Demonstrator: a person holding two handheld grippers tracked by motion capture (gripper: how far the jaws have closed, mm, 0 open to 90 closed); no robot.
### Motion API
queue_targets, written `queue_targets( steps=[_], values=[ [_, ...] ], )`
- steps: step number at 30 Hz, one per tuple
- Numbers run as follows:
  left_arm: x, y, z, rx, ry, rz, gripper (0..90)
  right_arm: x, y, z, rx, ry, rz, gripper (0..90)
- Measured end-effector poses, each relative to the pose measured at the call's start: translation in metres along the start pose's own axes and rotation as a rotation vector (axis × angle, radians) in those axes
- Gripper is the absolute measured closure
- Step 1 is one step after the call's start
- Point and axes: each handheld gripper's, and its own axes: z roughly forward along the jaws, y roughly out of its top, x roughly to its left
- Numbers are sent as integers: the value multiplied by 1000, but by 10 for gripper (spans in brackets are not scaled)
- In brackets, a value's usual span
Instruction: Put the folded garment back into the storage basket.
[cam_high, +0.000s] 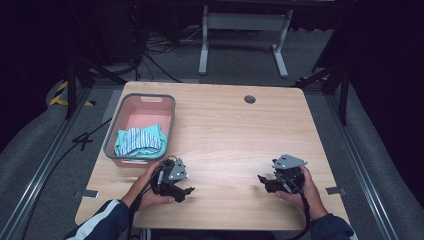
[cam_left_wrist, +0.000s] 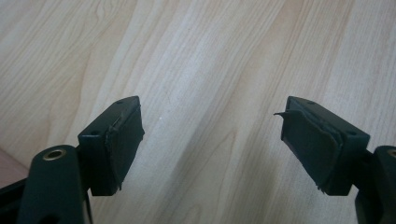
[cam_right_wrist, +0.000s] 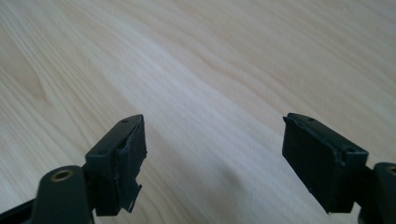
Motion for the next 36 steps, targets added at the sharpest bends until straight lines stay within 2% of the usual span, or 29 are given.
queue_targets(
  steps=[1,3,4,6,7,10,12,14,15,17,31,36],
  values=[
    [0,-1,1,0,1,-1,211,-1,-6,-1,6,-2,6,220],
    [-1,-5,5,-12,-12,-28,206,-4,-17,-4,3,-11,8,213],
    [0,-7,6,-18,-23,-40,203,-7,-24,-6,-7,-15,26,213],
    [-1,-10,10,-19,-32,-53,199,-14,-35,-10,-40,21,116,214],
    [-1,-12,11,-15,-40,-61,194,-17,-41,-11,-43,19,142,215],
    [0,-16,15,-14,-55,-76,181,-22,-51,-11,-40,18,159,215],
    [1,-19,16,-32,-75,-93,175,-28,-59,-12,-36,22,200,208],
    [1,-20,16,-41,-63,-73,164,-33,-61,-15,-55,-4,225,215],
    [1,-22,17,-55,-66,-88,157,-35,-62,-14,-23,-13,230,209],
    [3,-27,20,-86,-87,-140,150,-35,-62,-13,-23,-13,226,199],
    [2,-27,19,-83,-74,-151,137,-35,-62,-13,-23,-15,224,193],
    [2,-27,19,-83,-73,-150,136,-36,-61,-12,-17,-23,236,166]
  ],
)
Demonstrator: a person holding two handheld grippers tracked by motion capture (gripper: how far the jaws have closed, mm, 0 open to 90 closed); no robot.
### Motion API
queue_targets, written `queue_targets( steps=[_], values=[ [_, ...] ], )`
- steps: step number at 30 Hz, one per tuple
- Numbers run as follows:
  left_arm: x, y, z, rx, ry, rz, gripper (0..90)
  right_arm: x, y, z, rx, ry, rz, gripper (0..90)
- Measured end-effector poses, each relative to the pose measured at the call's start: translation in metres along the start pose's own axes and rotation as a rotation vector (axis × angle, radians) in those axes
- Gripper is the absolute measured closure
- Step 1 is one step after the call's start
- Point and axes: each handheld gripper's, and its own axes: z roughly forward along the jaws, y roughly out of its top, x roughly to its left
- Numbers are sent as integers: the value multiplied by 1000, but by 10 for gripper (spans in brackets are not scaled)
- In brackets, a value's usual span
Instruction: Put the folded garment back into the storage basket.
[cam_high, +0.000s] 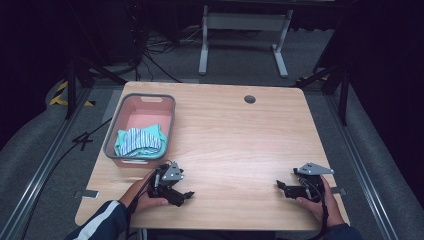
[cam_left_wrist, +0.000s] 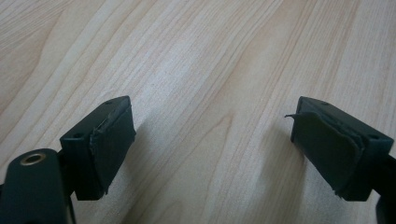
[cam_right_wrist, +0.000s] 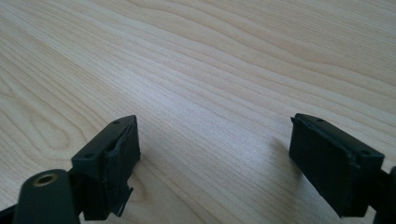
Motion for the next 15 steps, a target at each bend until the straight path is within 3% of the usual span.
queue_targets(
  steps=[15],
  values=[
    [-1,0,0,0,9,-13,132,-1,0,1,2,-3,-1,151]
  ],
)
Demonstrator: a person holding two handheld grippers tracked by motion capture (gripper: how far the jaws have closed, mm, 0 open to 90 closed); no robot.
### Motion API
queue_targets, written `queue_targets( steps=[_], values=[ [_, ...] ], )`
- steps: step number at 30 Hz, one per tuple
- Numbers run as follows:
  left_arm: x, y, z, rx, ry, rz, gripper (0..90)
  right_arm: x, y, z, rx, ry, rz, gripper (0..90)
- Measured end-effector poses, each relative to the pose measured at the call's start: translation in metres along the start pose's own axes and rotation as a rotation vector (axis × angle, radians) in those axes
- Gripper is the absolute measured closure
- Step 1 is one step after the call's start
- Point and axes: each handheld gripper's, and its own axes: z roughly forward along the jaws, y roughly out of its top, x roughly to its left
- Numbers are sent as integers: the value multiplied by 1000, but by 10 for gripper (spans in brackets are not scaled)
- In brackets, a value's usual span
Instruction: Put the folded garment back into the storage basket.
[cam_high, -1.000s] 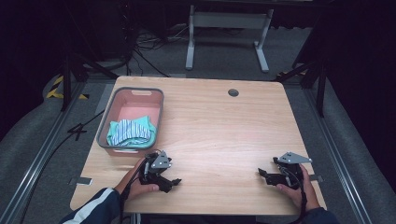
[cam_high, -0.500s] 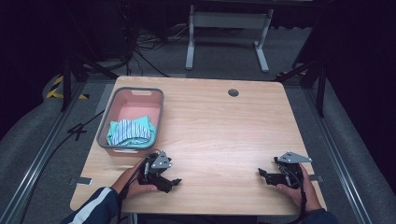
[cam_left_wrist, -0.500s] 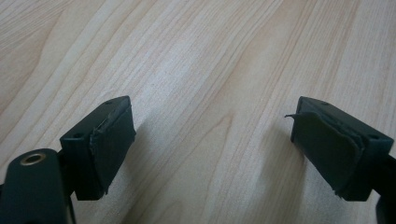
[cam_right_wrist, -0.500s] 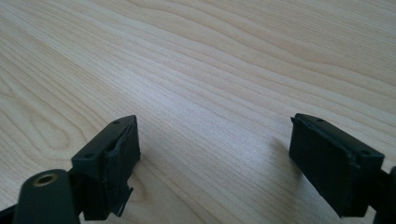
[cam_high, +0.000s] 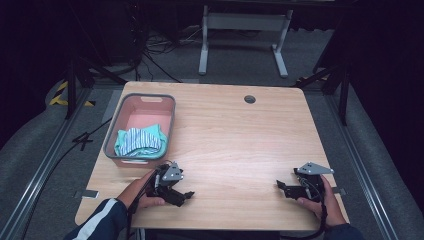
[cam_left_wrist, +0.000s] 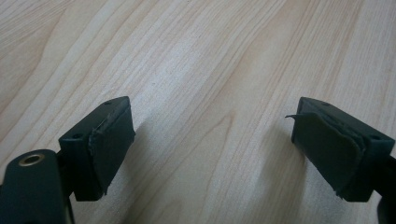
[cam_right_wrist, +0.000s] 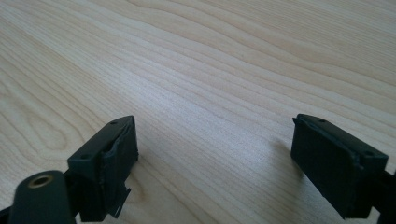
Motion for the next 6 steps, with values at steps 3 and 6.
queue_targets(
  steps=[3,6],
  values=[
    [0,0,0,2,7,-3,114,0,0,0,1,-3,3,149],
    [0,0,1,9,19,-20,97,0,0,0,3,-8,7,136]
  ],
)
